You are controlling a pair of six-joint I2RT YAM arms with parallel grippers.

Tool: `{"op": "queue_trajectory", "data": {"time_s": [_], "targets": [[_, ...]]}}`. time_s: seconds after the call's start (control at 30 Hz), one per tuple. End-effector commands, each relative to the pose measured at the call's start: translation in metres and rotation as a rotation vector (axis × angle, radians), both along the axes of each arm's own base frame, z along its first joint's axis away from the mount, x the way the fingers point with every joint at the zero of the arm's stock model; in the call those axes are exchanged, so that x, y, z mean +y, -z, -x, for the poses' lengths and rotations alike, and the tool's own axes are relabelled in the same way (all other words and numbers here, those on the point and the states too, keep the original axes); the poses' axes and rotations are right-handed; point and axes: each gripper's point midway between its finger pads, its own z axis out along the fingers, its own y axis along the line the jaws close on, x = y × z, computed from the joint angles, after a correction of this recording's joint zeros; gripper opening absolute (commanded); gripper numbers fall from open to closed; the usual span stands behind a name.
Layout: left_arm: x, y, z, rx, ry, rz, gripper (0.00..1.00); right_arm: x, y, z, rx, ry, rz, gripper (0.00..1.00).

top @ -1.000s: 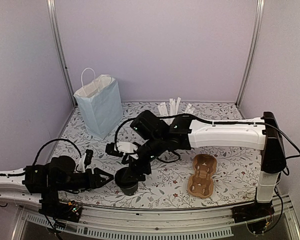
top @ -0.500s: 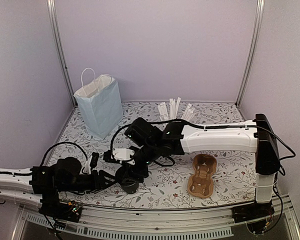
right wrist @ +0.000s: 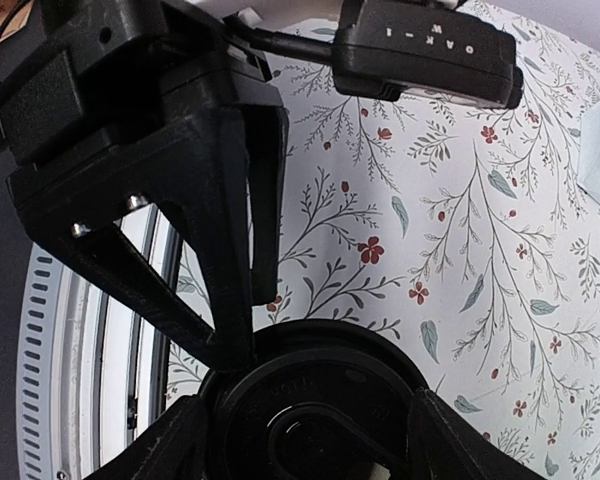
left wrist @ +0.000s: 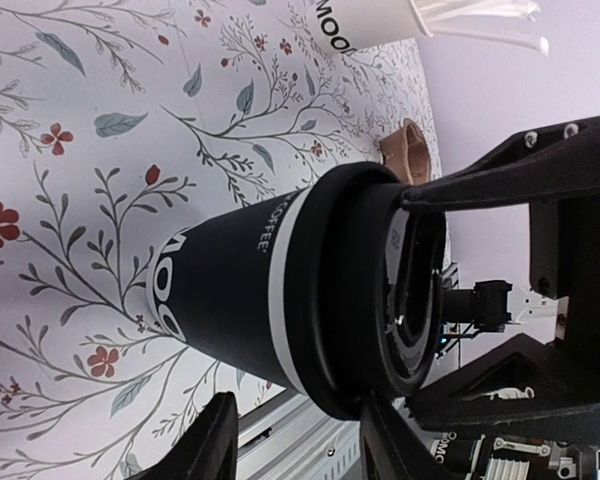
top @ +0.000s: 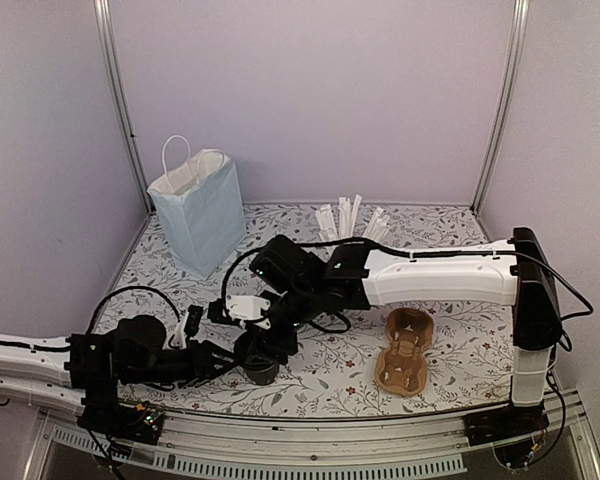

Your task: Pack the takeout coffee

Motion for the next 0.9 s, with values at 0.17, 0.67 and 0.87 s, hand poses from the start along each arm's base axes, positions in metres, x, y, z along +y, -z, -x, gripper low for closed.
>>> {"op": "queue_trajectory", "data": {"time_s": [0.17, 0.67, 0.87], "targets": [[-0.002, 0.028, 0.003, 0.019, 0.066, -0.153, 0.43, -0.027, -0.027, -0.007, -0.116, 0.016, -0.010, 0.76], [0.001, 0.040, -0.013, 0.042, 0.146, -0.276, 0.41, -0.050, 0.032, -0.024, -0.022, -0.002, 0.074, 0.77], [0.000, 0.072, -0.009, 0.120, 0.209, -0.421, 0.37, -0.059, 0.047, -0.018, 0.005, -0.010, 0.086, 0.71]]}}
